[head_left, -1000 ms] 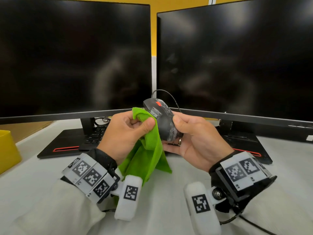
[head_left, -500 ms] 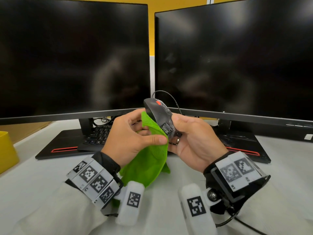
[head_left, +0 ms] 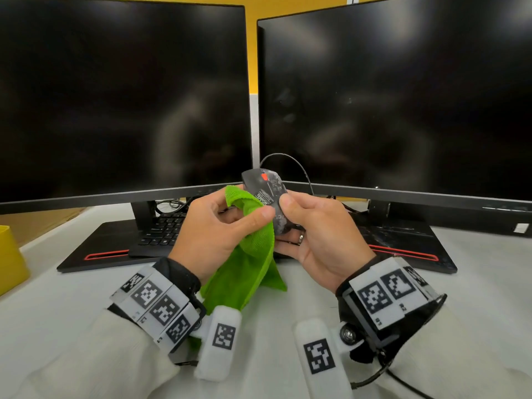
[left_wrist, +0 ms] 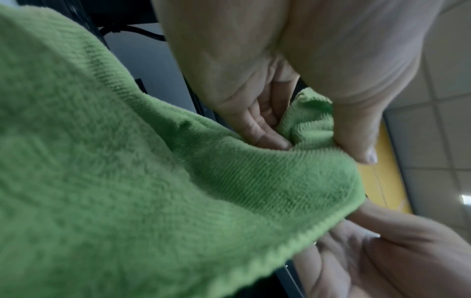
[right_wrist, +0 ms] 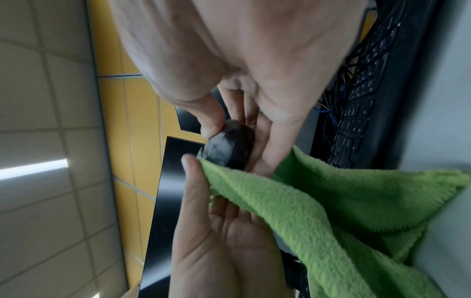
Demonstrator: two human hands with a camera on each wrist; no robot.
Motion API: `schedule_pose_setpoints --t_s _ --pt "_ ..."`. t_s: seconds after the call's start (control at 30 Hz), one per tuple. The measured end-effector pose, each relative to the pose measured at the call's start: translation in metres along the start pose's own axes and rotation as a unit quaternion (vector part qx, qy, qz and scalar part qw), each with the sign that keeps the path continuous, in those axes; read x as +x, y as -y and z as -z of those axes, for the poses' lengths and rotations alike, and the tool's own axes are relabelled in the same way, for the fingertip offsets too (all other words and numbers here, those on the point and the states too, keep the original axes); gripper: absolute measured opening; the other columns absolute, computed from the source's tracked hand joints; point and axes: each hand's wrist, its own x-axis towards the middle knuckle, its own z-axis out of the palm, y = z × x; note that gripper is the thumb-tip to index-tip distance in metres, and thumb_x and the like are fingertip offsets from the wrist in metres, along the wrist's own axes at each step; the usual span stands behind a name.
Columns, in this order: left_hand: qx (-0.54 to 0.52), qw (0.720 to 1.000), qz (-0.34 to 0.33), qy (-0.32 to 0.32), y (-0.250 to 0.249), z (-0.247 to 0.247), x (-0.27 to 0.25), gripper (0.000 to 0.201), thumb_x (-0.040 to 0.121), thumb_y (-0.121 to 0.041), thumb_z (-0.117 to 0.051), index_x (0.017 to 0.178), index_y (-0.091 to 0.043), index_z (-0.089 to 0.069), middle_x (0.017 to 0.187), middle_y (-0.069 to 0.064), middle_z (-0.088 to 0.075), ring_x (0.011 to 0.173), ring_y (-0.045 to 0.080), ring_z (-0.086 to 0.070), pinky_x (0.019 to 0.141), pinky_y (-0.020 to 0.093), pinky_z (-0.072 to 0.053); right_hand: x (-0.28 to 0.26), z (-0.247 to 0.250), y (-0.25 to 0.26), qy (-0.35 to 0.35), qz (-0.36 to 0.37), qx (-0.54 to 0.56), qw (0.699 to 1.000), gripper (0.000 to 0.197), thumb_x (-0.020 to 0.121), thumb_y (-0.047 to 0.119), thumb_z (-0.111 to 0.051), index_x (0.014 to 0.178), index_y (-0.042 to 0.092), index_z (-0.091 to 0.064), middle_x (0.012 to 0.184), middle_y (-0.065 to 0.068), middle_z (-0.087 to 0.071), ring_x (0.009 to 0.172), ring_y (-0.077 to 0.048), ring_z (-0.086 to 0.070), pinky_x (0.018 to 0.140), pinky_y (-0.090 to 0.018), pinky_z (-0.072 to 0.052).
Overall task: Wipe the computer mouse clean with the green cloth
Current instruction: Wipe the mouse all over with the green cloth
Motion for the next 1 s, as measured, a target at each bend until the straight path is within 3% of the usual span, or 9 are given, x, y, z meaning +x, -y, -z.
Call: schedule_pose_setpoints --t_s 0.07,0.17,0.23,0.37,0.5,0.67,0.87,1.0 --pt "0.013 1.0 -0.001 0.001 -0.0027 -0.0022 -0.0018 0.035 0.074 -0.017 -0.081 0.105 -0.003 -0.074 0.098 0.008 -0.082 0.089 0.017 -0.078 0.074 0.026 -0.062 0.0007 -0.0019 -0.0021 -0.011 0.007 -0.002 1.0 0.029 0.109 0.015 -0.048 0.124 0.007 -0.072 0.109 -0.017 -0.079 0.089 -0.029 -0.077 0.087 -0.048 -0.064" --pt "0.034 0.999 -0.005 -0.003 -0.0005 -0.0023 -0.0023 0.043 0.07 -0.019 -0.085 0.105 0.004 -0.073 0.099 0.014 -0.082 0.089 0.021 -0.079 0.074 0.027 -0.063 0.0011 -0.0028 -0.0039 -0.024 0.017 -0.01 1.0 0.026 0.108 0.013 -0.051 0.122 0.005 -0.072 0.093 -0.013 -0.079 0.08 -0.024 -0.077 0.077 -0.043 -0.066" --pt "0.04 0.999 -0.002 0.0 0.0004 -0.0011 -0.0019 0.046 0.068 -0.019 -0.086 0.104 0.005 -0.072 0.099 0.015 -0.082 0.088 0.021 -0.079 0.074 0.028 -0.063 0.0013 -0.0023 -0.0042 -0.03 0.016 -0.013 0.999 0.026 0.108 0.013 -0.051 0.121 0.005 -0.072 0.093 -0.013 -0.078 0.079 -0.024 -0.077 0.076 -0.043 -0.066" --pt "0.054 0.998 0.004 0.032 0.001 0.0023 -0.0011 0.048 0.067 -0.002 -0.087 0.112 0.0 -0.071 0.096 0.003 -0.083 0.086 0.01 -0.078 0.074 0.02 -0.06 0.0017 0.0007 -0.0009 -0.029 0.009 -0.01 0.999 0.026 0.108 0.013 -0.051 0.122 0.005 -0.071 0.105 -0.02 -0.079 0.085 -0.028 -0.078 0.077 -0.043 -0.066" --pt "0.086 0.995 -0.007 0.049 0.0006 0.0022 -0.0003 0.062 0.063 0.009 -0.09 0.12 -0.002 -0.07 0.095 -0.006 -0.082 0.081 0.001 -0.074 0.073 0.013 -0.055 0.0018 0.0051 0.0017 -0.034 0.009 -0.011 0.999 0.026 0.108 0.014 -0.051 0.117 0.004 -0.073 0.095 -0.012 -0.081 0.076 -0.023 -0.078 0.073 -0.04 -0.066" --pt "0.035 0.999 -0.003 0.014 -0.0031 0.0003 -0.0027 0.047 0.069 -0.01 -0.086 0.114 -0.004 -0.074 0.1 0.007 -0.083 0.088 0.016 -0.079 0.074 0.023 -0.06 0.0012 -0.0006 -0.0032 -0.024 0.019 -0.034 0.999 0.026 0.107 0.013 -0.052 0.122 0.006 -0.072 0.108 -0.021 -0.079 0.092 -0.034 -0.077 0.082 -0.048 -0.065" --pt "0.021 0.999 0.025 -0.005 -0.0016 -0.0011 -0.0022 0.042 0.075 -0.026 -0.082 0.114 -0.009 -0.077 0.101 0.019 -0.08 0.085 0.023 -0.076 0.077 0.034 -0.063 0.0007 0.0003 -0.0015 -0.03 0.028 -0.05 0.998 0.026 0.106 0.011 -0.054 0.126 0.008 -0.069 0.109 -0.019 -0.079 0.1 -0.04 -0.077 0.083 -0.05 -0.065" --pt "0.042 0.999 0.025 0.014 0.0001 0.0016 -0.0009 0.046 0.074 -0.018 -0.083 0.118 -0.008 -0.075 0.105 0.014 -0.081 0.091 0.022 -0.078 0.078 0.028 -0.061 0.0021 0.0027 -0.0006 -0.042 0.025 -0.047 0.998 0.027 0.105 0.01 -0.056 0.129 0.007 -0.067 0.109 -0.017 -0.079 0.098 -0.037 -0.078 0.08 -0.046 -0.066"
